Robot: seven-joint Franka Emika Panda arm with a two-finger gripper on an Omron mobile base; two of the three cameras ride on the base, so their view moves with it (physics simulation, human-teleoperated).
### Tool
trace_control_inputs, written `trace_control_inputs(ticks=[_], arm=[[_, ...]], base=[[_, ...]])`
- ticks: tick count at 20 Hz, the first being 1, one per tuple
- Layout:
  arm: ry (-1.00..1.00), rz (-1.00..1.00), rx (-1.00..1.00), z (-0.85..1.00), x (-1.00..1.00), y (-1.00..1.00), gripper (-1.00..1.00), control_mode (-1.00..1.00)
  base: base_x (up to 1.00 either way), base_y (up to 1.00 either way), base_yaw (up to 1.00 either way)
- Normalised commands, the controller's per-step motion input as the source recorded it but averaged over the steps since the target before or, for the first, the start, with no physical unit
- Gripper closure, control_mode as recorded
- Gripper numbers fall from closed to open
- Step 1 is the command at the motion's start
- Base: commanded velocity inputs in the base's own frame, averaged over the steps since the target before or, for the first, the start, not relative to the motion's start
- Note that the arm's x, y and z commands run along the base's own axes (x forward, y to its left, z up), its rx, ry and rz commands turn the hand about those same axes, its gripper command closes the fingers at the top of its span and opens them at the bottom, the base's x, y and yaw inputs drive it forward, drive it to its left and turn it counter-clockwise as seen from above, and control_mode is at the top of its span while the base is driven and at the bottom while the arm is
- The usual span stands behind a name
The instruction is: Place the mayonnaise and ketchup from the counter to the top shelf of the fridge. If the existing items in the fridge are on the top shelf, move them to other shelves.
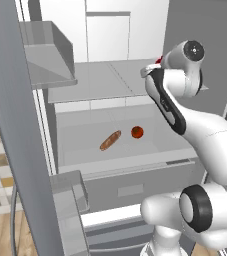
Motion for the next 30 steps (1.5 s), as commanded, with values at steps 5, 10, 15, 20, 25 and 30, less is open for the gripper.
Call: trace_control_inputs(ticks=[5,10,15,20,25,30], arm=[[0.0,0.0,0.04,-0.29,0.23,-0.05,1.0,-1.0],[0.0,-0.03,0.0,-0.06,0.5,0.0,1.0,-1.0],[0.0,-0.03,0.0,-0.1,0.67,0.0,1.0,-1.0],[0.0,-0.02,0.0,-0.23,0.45,-0.01,1.0,-1.0],[0.0,0.0,0.0,-0.1,0.1,0.0,-1.0,-1.0],[0.0,0.0,0.0,0.0,0.0,0.0,-1.0,-1.0]], base=[[0.0,0.0,0.0],[0.0,0.0,0.0],[0.0,0.0,0.0],[0.0,0.0,0.0],[0.0,0.0,0.0],[0.0,0.0,0.0]])
